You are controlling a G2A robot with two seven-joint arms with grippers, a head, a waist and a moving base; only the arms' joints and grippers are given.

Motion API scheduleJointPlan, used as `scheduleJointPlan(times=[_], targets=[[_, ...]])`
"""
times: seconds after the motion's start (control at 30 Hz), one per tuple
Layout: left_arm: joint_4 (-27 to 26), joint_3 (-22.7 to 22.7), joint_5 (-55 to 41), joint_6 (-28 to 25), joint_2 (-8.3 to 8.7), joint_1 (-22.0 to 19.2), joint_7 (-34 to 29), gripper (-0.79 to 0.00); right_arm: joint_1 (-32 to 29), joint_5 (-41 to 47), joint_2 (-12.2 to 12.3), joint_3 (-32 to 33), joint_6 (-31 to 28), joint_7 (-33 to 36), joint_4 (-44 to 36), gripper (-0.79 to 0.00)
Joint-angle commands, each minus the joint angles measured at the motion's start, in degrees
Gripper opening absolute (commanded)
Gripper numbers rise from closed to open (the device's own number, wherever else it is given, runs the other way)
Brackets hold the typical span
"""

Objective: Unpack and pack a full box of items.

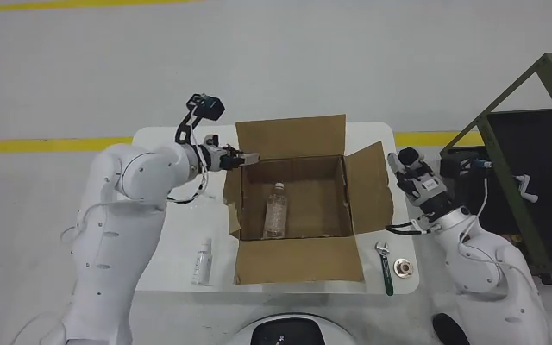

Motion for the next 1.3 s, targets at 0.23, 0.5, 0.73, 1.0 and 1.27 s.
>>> scheduleJointPlan(times=[0.23,0.5,0.73,1.0,1.27], targets=[[1.7,-4.7,8.9,-4.4,1.93,3.8,1.1,0.0,1.1,0.1,0.0,-1.1,-0.3,0.0,1.0,0.0],[1.9,-8.7,8.4,-11.9,3.62,7.1,-3.9,0.0,1.1,0.0,0.0,-1.3,-0.2,0.2,1.3,0.0],[0.5,-8.1,4.0,-15.2,4.6,9.6,-12.6,0.0,1.5,0.1,0.1,-1.6,-0.3,0.3,1.6,0.0],[2.1,0.1,6.9,-10.5,6.17,12.2,-14.1,0.0,2.2,0.0,0.0,-2.7,-0.2,0.4,2.1,0.0],[1.1,3.1,8.3,-5.7,7.74,12.7,-14.1,0.0,2.6,0.2,0.0,-3.5,-0.4,0.4,2.4,0.0]])
